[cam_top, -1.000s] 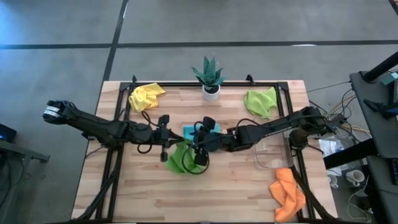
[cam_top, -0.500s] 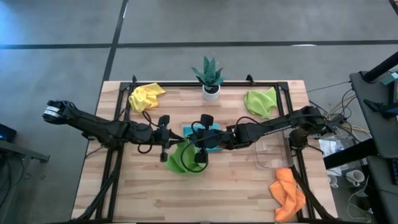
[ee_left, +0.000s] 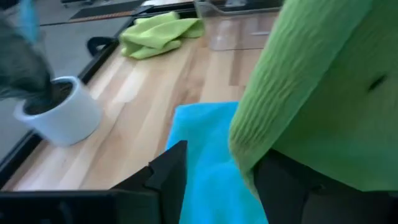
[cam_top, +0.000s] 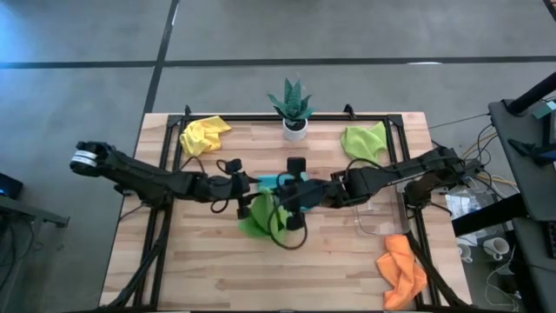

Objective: Fold microfiber towels
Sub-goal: Fold the green towel on the table

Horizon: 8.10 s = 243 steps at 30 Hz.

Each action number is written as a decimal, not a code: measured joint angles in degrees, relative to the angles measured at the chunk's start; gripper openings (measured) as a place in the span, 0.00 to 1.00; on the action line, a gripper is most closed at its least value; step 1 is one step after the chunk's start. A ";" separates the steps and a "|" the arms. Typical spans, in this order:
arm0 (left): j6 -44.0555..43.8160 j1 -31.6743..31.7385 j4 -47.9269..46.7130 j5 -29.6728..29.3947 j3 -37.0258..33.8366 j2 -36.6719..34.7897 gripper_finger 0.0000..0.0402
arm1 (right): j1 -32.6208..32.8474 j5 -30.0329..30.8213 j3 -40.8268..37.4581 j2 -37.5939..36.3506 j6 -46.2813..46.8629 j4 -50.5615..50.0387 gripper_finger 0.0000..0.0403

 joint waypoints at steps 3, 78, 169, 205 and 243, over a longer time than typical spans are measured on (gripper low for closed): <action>1.54 0.67 3.62 3.56 0.09 2.49 0.40 | 1.37 0.06 1.84 -0.28 -0.02 -4.71 0.02; -11.63 -6.21 -6.21 19.31 19.48 25.75 0.03 | 13.13 -3.75 0.06 -3.73 27.39 -44.68 0.02; 11.43 -36.95 -8.28 -14.48 24.98 -6.31 0.00 | 23.44 -7.43 -0.57 -19.28 -2.17 -9.61 0.02; -4.06 -18.06 -11.90 -24.12 -6.93 -0.63 0.00 | 3.45 -8.86 -38.53 -19.34 -0.57 1.05 0.02; -1.11 -24.58 -11.15 -11.43 -3.17 6.69 0.00 | 10.22 -14.67 -23.39 -0.86 -19.60 -17.88 0.02</action>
